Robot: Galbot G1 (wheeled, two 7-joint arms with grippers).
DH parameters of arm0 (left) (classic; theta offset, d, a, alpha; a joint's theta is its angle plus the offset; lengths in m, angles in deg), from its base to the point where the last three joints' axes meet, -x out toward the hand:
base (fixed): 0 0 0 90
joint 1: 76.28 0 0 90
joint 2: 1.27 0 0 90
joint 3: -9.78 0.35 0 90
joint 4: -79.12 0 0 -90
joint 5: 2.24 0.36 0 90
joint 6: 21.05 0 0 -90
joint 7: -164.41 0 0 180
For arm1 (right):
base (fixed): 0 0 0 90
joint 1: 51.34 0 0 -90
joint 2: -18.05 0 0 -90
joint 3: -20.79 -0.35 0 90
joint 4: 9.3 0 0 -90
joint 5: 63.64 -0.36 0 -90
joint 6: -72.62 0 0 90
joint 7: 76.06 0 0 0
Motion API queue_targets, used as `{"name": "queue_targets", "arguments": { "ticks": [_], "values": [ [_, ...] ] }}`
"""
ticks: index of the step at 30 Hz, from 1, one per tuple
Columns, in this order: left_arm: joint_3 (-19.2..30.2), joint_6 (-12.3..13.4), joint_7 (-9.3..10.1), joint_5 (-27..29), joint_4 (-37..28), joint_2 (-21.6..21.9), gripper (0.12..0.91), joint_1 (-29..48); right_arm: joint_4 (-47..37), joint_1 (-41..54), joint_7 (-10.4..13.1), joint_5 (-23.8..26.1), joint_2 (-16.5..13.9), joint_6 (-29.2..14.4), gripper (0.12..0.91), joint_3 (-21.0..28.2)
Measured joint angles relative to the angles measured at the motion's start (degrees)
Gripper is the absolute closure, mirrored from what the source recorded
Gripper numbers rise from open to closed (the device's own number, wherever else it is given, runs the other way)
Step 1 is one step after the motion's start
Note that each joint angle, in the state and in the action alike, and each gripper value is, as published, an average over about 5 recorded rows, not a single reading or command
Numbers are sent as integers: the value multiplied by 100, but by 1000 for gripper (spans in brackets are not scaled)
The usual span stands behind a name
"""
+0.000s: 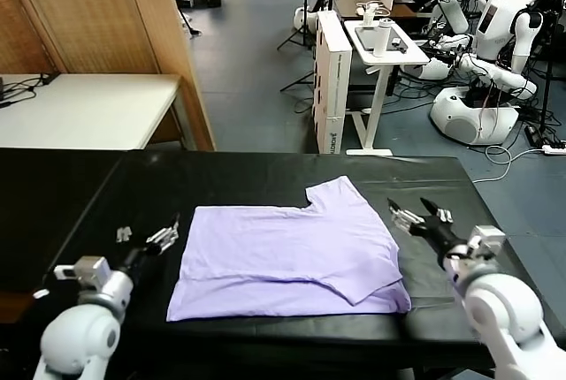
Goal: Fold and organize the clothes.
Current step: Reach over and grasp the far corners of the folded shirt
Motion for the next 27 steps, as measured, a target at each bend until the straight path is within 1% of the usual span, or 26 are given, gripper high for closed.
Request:
{"name": "queue_targets", "arguments": {
  "ticks": [7,12,19,27],
  "values": [
    [101,-99,12,-82,-193,-37,123,141,-1050,976,-152,207,229,91,118,826],
    [127,-243,98,-295,-350,-56,123,274,-1652,1420,-206,370,411,75,118,1250],
    [182,-343,134,-344,-447,-107,123,341,-2331,1897,-176,575,664,82,118,1629],
    [222,-410,149,-350,-436,-108,123,346,-2760,2195,-166,742,837,77,118,1840]
  ]
}}
